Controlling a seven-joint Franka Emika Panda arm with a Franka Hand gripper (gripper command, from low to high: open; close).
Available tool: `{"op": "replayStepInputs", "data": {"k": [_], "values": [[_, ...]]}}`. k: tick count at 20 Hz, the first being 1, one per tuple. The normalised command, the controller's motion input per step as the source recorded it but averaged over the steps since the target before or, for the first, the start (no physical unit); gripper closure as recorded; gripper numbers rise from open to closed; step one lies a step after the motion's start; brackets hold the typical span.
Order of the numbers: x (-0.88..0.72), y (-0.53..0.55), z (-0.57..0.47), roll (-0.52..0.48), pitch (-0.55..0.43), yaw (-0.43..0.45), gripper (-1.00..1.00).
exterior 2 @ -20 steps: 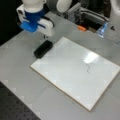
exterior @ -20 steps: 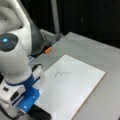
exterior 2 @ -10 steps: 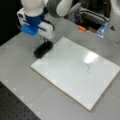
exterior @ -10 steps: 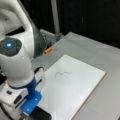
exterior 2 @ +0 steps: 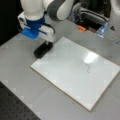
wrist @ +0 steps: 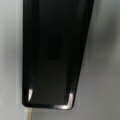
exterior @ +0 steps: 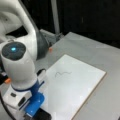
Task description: Erasing curve lines
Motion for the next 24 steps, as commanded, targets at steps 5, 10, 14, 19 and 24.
{"op": "replayStepInputs", "data": {"k": [5,10,14,19,24], "values": [[0.25,-0.2,-0.06,0.207,0.012,-0.015,-1.0],[0.18,-0.22,-0.05,0.191,0.014,-0.05,-1.0],[0.12,-0.2,0.02,0.111,0.049,-0.028,-1.0],[0.11,-0.16,0.02,0.093,0.112,-0.024,-1.0],[0.07,-0.07,-0.04,0.096,0.089,-0.046,-1.0]]}}
